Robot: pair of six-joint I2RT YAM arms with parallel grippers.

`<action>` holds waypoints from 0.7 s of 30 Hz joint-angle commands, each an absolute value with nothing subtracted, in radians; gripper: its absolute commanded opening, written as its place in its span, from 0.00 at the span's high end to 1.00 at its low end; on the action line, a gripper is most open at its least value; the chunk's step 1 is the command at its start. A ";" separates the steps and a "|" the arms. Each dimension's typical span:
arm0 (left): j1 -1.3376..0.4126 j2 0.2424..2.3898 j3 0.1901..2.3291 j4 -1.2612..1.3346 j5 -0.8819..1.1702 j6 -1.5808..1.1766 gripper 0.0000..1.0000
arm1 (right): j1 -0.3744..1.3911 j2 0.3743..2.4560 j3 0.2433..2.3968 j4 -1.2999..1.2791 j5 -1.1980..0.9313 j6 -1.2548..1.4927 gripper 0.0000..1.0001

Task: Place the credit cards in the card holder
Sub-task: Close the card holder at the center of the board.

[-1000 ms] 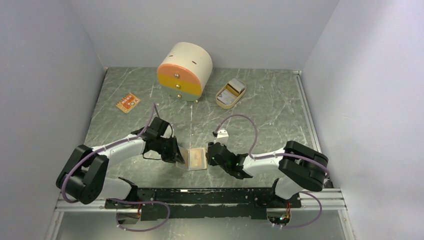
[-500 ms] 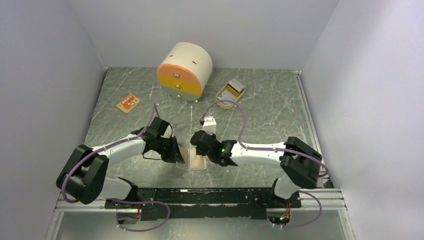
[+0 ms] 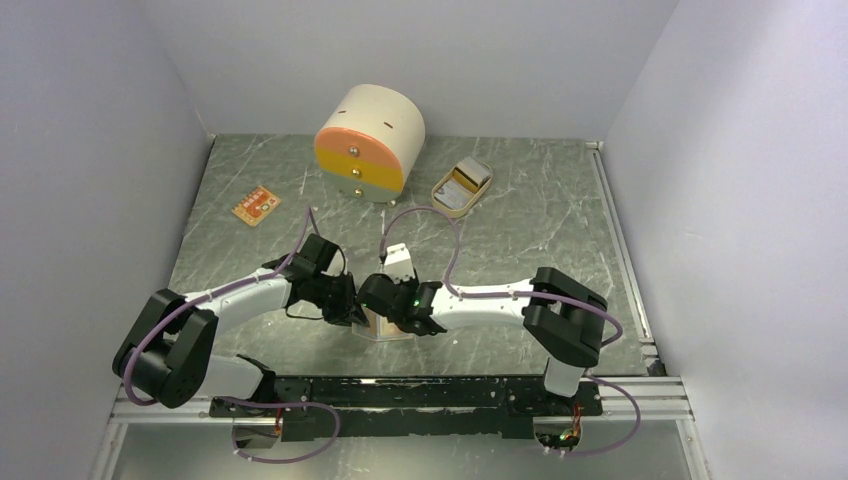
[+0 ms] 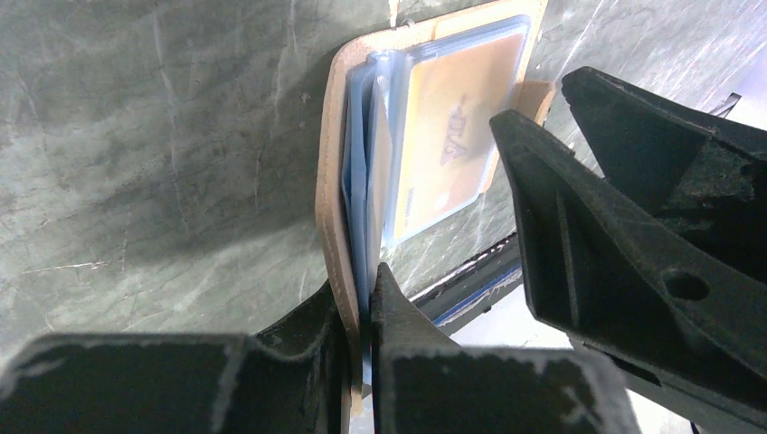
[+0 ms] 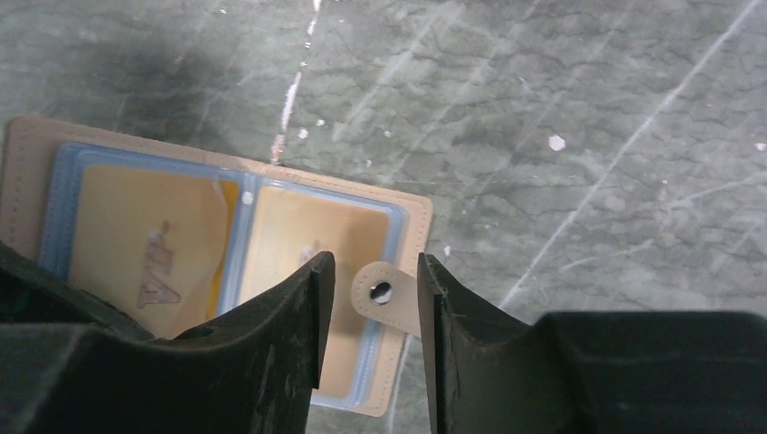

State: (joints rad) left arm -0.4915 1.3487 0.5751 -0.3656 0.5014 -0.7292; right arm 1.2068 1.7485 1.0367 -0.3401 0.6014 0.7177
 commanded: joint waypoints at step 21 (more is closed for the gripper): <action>-0.486 1.358 0.589 -0.373 0.503 -0.733 0.86 | 1.185 1.581 0.856 -0.268 0.642 0.757 0.91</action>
